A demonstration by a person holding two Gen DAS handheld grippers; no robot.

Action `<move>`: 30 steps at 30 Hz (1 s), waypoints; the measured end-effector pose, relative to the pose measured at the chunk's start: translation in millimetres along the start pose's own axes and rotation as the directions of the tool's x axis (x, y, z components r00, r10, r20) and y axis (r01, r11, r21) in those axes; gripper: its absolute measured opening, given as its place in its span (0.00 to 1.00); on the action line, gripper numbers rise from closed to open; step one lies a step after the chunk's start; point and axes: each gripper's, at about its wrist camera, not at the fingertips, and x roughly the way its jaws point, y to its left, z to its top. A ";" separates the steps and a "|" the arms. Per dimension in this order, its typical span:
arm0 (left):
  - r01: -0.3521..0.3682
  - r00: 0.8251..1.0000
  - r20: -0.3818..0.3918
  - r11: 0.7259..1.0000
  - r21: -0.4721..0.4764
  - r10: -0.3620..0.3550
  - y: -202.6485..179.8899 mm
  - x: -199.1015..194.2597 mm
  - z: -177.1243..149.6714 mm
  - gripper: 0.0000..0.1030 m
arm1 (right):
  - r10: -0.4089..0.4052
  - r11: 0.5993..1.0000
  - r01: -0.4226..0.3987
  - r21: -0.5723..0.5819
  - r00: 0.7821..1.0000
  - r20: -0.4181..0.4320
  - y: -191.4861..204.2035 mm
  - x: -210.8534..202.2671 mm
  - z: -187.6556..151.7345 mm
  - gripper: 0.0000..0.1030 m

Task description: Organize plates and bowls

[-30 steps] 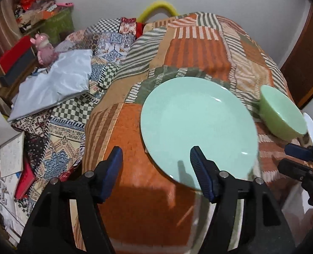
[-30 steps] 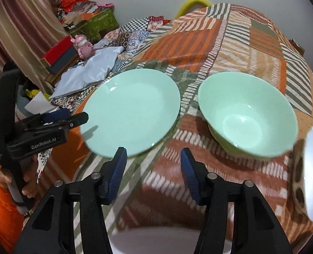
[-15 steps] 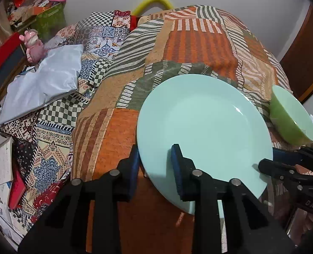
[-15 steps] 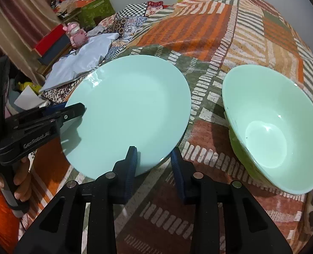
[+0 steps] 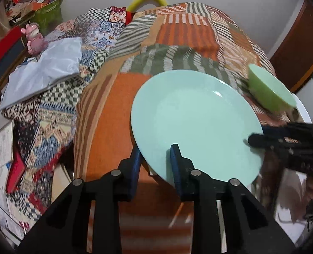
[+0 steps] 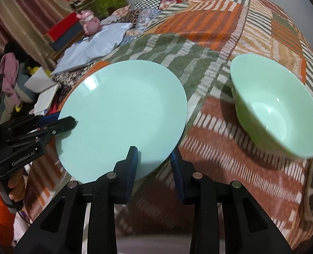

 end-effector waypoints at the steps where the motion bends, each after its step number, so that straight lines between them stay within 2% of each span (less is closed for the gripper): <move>1: 0.009 1.000 -0.007 1.000 -0.003 -0.009 -0.6 -3.7 -5.8 0.27 | 0.003 1.000 -0.003 -0.008 1.000 -0.004 0.5 -1.6 -3.3 0.28; 4: 0.039 0.999 -0.021 0.999 -0.019 -0.039 0.1 -12.8 -19.3 0.26 | -0.001 1.000 0.001 -0.016 1.000 -0.002 -0.1 -6.4 -9.5 0.28; 6: 0.025 1.000 -0.010 0.999 -0.032 -0.025 2.6 -17.4 -21.6 0.26 | -0.025 1.000 0.025 -0.004 1.000 0.019 -3.8 -10.2 -9.5 0.28; 14: 0.035 0.999 -0.015 0.998 -0.054 -0.036 11.2 -5.4 -10.3 0.26 | -0.036 0.999 0.036 0.016 0.999 0.013 -8.4 4.9 2.6 0.28; 17: 0.048 0.999 -0.023 0.997 -0.055 -0.049 11.1 4.3 -6.1 0.26 | -0.030 1.000 0.029 0.007 0.999 0.016 -5.0 9.4 5.1 0.24; 23: 0.070 0.997 -0.020 0.995 -0.074 -0.072 15.9 10.7 -1.0 0.26 | 0.006 0.999 -0.006 0.042 1.000 0.012 -10.1 13.9 5.8 0.22; 30: 0.050 0.999 0.001 0.997 -0.053 -0.050 9.0 -1.5 -5.8 0.26 | 0.021 0.998 -0.022 0.055 0.999 0.026 -9.3 3.8 -0.7 0.21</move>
